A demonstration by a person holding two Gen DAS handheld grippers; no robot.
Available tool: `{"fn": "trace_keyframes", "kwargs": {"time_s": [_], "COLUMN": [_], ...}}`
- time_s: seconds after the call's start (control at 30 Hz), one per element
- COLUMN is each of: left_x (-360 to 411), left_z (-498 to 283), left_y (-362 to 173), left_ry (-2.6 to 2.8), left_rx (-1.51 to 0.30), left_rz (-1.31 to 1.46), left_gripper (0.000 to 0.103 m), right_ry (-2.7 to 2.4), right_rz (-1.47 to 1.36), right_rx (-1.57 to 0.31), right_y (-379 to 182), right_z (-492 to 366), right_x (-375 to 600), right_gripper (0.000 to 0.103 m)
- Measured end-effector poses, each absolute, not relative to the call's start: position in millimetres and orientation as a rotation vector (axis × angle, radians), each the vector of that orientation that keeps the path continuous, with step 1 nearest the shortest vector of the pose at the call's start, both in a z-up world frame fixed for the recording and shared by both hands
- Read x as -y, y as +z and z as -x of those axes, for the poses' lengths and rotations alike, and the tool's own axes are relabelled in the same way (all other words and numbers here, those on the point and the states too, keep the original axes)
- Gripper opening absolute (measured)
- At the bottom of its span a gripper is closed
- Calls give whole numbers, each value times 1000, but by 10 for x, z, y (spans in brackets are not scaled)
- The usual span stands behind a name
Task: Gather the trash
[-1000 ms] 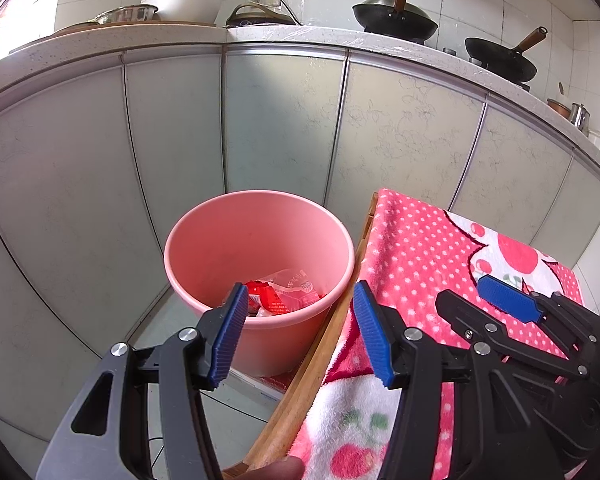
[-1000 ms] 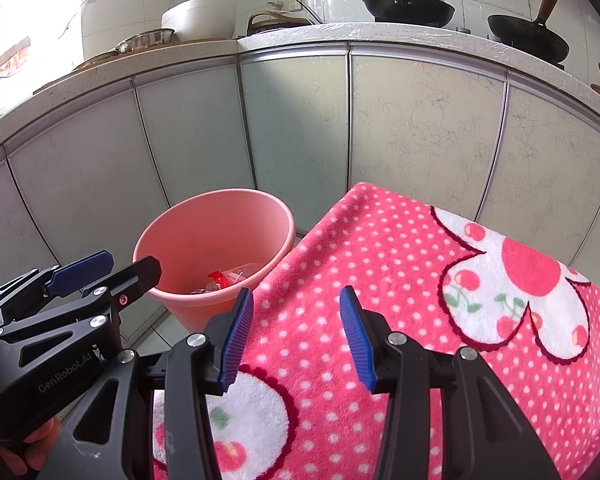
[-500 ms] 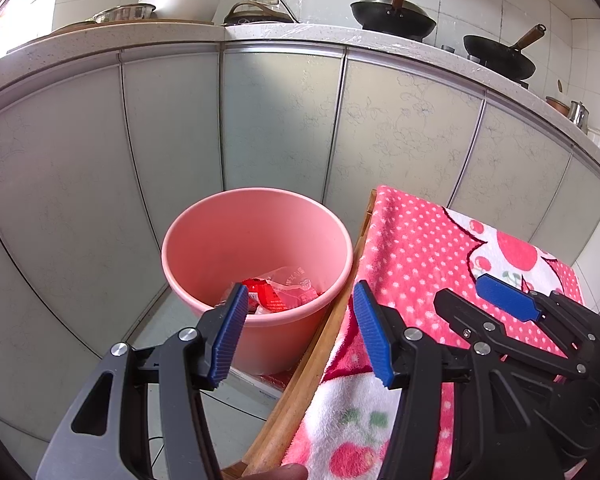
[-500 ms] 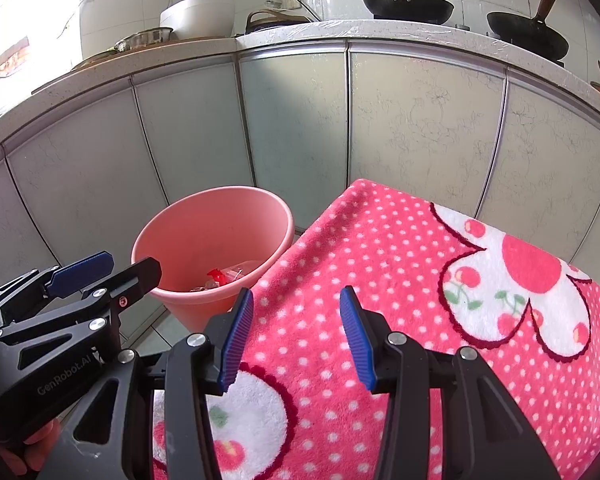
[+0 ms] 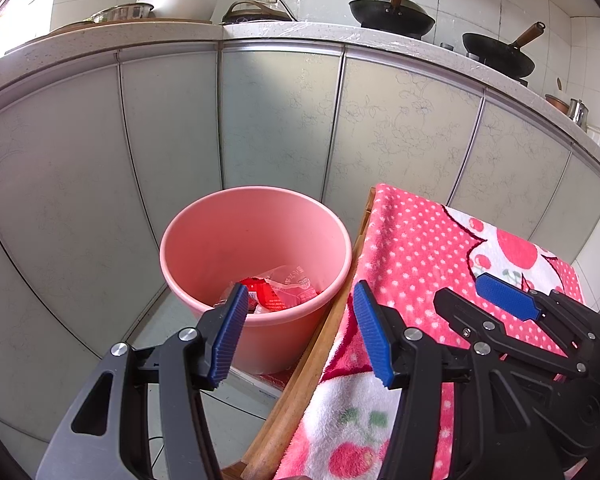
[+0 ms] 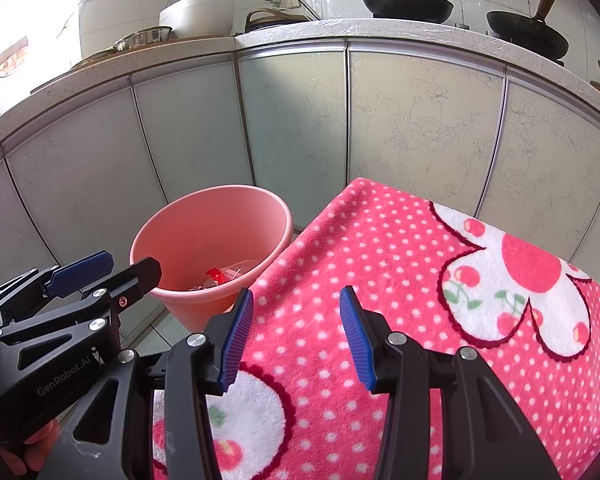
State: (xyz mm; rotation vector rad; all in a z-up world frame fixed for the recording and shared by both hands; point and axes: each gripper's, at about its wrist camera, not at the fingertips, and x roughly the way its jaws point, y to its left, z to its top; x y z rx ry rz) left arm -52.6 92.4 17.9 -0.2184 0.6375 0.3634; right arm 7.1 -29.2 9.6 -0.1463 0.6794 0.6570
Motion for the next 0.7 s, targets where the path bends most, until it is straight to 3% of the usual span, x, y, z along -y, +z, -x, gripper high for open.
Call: {"fn": "trace_keyframes", "kwargs": {"time_s": [0.7], "left_x": [-941], "left_z": [497], "left_y": [142], "left_ry": [356], "left_rx": [-654], "left_rz": [217], "left_gripper": [55], "right_ry": [654], "right_rz": [148], "right_rx": [-687], "right_y": [69], "right_z": [-91], "right_x": [306], "right_gripper": [44]}}
